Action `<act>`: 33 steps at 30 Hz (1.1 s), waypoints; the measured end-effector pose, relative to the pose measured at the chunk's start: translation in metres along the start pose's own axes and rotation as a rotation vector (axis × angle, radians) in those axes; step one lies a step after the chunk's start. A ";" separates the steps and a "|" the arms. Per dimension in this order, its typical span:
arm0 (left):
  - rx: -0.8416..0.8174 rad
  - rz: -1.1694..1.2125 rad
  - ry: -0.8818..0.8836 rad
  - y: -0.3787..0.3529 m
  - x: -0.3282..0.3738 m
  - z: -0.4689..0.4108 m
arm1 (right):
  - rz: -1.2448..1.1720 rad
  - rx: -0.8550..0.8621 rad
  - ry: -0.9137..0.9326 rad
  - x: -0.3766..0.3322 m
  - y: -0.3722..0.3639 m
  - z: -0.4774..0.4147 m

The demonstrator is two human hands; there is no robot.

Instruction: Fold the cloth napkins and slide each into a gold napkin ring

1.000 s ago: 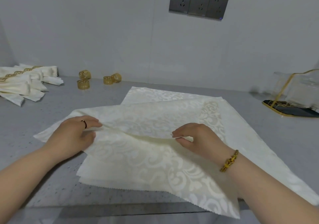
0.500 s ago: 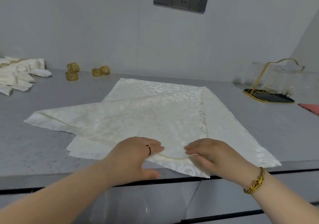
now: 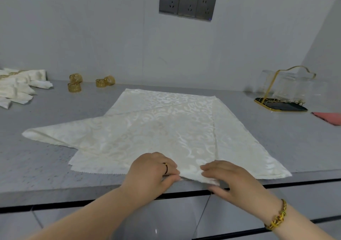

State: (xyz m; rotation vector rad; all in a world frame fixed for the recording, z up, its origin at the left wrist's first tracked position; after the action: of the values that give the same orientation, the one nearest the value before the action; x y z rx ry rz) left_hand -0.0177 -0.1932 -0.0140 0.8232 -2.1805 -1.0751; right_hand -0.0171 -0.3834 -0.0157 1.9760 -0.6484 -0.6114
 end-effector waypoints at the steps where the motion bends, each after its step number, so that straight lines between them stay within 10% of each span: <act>1: -0.001 0.013 0.007 0.000 0.001 0.000 | -0.007 0.057 0.000 0.001 0.001 -0.001; 13: -0.090 -0.302 0.386 0.067 -0.060 -0.003 | -0.141 0.549 -0.065 -0.012 0.080 -0.073; 18: -0.168 0.389 0.714 0.116 -0.096 0.016 | -0.173 0.650 -0.105 -0.027 0.122 -0.147; 23: -0.145 0.811 0.733 0.148 -0.107 0.020 | -0.082 0.516 -0.151 -0.036 0.134 -0.247; 33: -0.132 0.059 0.998 0.157 -0.243 0.028 | 0.066 0.098 -0.302 0.000 -0.003 -0.386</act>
State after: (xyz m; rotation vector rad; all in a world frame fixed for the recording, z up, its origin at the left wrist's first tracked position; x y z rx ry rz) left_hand 0.0777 0.0741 0.0496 0.9482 -1.2652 -0.5591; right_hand 0.2339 -0.1419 0.1504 1.9606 -0.9396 -0.8602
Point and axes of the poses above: each hand's wrist, its own z-axis away from the middle knuckle, its own y-axis out of the back of the hand, x = y × z, the point moved 4 cm from there along -z, towards the middle knuckle, and after that the axes turned 1 degree about -z, right-handed, at the moved point
